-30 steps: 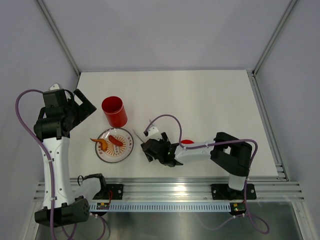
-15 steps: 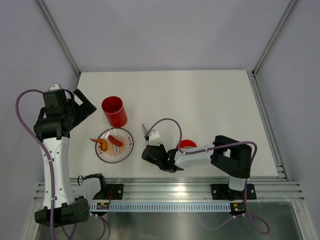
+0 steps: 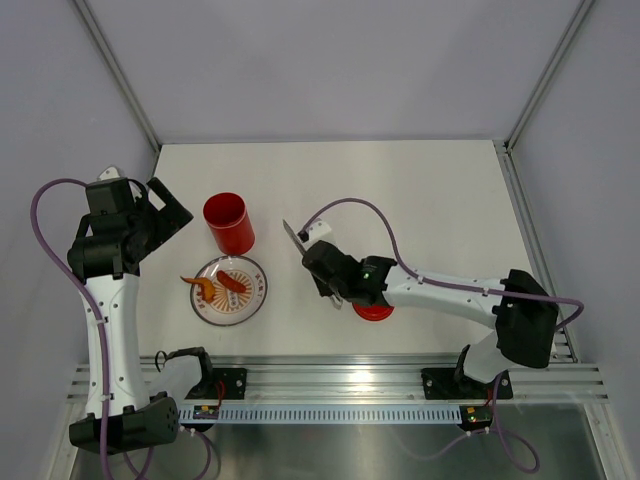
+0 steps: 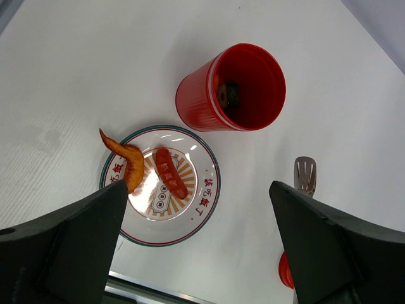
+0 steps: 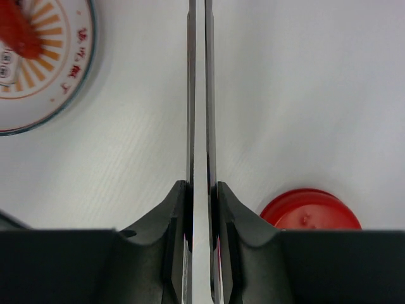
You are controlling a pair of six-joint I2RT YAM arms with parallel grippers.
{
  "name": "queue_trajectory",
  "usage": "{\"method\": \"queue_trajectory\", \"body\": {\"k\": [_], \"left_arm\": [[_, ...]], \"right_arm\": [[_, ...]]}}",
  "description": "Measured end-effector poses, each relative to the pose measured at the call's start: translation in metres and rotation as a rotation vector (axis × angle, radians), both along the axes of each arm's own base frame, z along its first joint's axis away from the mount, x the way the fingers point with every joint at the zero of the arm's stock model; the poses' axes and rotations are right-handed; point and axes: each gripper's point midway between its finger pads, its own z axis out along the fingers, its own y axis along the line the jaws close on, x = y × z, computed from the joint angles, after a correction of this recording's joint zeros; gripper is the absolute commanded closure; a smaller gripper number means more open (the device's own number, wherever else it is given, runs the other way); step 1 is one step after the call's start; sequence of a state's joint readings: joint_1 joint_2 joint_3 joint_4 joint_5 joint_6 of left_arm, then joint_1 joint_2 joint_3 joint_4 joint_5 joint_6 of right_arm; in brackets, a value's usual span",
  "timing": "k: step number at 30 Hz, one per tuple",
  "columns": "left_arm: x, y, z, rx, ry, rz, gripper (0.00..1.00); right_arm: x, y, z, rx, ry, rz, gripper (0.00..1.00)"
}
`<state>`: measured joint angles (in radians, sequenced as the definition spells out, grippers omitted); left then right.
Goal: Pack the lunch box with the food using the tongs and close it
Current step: Adjust the clamp at the center of the board.
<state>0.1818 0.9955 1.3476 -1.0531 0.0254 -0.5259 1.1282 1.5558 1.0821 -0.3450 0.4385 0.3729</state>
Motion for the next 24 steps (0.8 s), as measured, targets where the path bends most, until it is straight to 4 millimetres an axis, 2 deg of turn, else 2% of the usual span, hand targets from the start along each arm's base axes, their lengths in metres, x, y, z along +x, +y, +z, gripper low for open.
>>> {"method": "queue_trajectory", "body": {"k": [7, 9, 16, 24], "left_arm": [[-0.001, 0.000, -0.002, -0.001, 0.005, 0.000, 0.01], [-0.001, 0.000, -0.004, -0.002, 0.008, 0.000, 0.01], [-0.001, 0.000, -0.005, -0.002, 0.010, 0.000, 0.01], [-0.001, 0.000, -0.005, -0.002, 0.010, 0.000, 0.01]], "right_arm": [[-0.018, 0.023, 0.062, 0.000, 0.145, 0.177, 0.82], [-0.025, 0.027, 0.072, -0.007, 0.187, 0.212, 0.81], [-0.051, 0.016, 0.070, -0.084, 0.333, 0.264, 0.75], [-0.051, 0.023, 0.062, -0.120, 0.373, 0.266, 0.74]]}}
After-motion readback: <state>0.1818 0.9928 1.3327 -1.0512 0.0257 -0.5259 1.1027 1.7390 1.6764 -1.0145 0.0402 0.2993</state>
